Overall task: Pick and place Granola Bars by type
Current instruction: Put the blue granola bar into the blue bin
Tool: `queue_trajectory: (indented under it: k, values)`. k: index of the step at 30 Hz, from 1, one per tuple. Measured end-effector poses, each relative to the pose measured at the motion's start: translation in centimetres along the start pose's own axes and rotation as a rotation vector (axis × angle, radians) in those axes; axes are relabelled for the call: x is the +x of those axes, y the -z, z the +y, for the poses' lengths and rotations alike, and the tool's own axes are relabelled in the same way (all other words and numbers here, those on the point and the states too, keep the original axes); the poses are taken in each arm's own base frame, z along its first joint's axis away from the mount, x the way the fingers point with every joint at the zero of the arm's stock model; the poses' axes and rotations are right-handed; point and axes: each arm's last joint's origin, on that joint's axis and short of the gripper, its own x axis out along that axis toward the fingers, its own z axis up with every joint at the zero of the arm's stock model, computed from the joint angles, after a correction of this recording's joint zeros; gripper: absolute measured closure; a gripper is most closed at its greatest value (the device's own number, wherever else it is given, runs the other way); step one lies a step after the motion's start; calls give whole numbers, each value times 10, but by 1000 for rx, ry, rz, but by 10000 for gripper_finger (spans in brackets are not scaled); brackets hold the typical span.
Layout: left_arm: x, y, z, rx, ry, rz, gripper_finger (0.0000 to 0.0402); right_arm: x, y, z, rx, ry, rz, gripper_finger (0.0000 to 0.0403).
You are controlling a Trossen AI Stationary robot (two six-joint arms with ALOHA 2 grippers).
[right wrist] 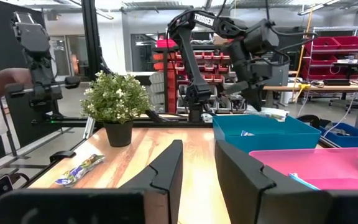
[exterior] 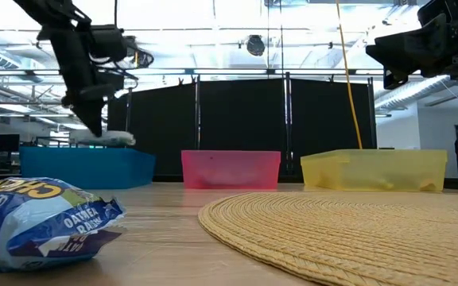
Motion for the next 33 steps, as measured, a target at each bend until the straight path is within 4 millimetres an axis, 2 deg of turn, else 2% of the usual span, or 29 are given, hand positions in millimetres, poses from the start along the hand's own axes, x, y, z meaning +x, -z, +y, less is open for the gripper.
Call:
queue_trajectory:
  k: [5,11,14,17,24,29,33]
  values:
    - [9,0,4,-74,35,54,364,0,0,0,0,0,0,316]
    - [6,-1,-1,-59,116,38,327,0,0,0,0,0,0,316]
    - [1,-1,-9,-17,272,14,316,0,0,0,0,0,0,317]
    - [-7,-1,-29,129,473,-41,315,0,0,0,0,0,0,316]
    - [-31,8,-99,435,595,-183,314,0,0,0,0,0,0,316]
    - [-61,24,-153,678,777,-394,314,0,0,0,0,0,0,316]
    - [-89,42,-185,799,778,-578,314,0,0,0,0,0,0,316]
